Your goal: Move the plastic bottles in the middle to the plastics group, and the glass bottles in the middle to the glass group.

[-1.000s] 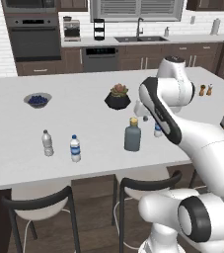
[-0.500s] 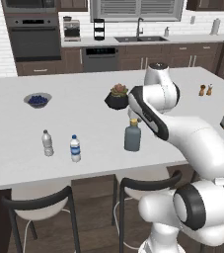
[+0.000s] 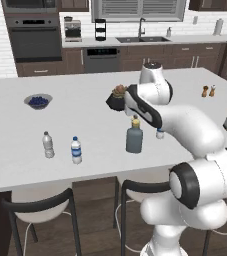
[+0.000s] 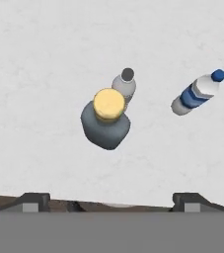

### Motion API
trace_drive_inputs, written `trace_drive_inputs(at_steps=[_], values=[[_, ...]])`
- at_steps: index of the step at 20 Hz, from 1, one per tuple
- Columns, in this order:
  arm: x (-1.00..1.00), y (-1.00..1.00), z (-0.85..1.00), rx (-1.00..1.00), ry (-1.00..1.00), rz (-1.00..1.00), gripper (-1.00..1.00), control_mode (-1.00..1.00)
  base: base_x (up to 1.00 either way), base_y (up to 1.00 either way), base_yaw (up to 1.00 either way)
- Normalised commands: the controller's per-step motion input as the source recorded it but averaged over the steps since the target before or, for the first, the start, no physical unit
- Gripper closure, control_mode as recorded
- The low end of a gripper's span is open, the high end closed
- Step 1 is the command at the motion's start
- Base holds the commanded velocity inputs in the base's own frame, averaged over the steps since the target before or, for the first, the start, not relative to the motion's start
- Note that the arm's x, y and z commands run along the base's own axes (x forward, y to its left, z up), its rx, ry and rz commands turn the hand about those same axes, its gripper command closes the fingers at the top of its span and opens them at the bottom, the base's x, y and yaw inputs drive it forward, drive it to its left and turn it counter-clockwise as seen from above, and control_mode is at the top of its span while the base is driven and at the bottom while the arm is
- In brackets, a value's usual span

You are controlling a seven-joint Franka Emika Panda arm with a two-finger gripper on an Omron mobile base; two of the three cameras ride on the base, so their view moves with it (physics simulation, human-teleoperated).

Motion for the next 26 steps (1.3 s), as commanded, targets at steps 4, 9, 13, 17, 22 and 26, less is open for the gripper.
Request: trace_drive_inputs(at_steps=[4, 9, 13, 17, 22, 26], values=[[0.49, 0.08, -0.3, 0.0, 0.0, 0.0, -1.0, -1.0, 0.0, 0.0, 0.0], [0.36, 0.07, -0.42, 0.01, 0.0, 0.0, -1.0, -1.0, 0.0, 0.0, 0.0], [0.04, 0.0, -0.33, 0.01, 0.0, 0.0, -1.0, -1.0, 0.0, 0.0, 0.0], [0.1, 0.0, -0.32, 0.06, 0.0, 0.0, -1.0, -1.0, 0.0, 0.0, 0.0], [0.31, 0.0, -0.07, 0.06, 0.03, -0.02, -1.0, -1.0, 0.0, 0.0, 0.0], [0.35, 0.0, 0.0, 0.0, 0.06, -0.03, -1.0, -1.0, 0.0, 0.0, 0.0]])
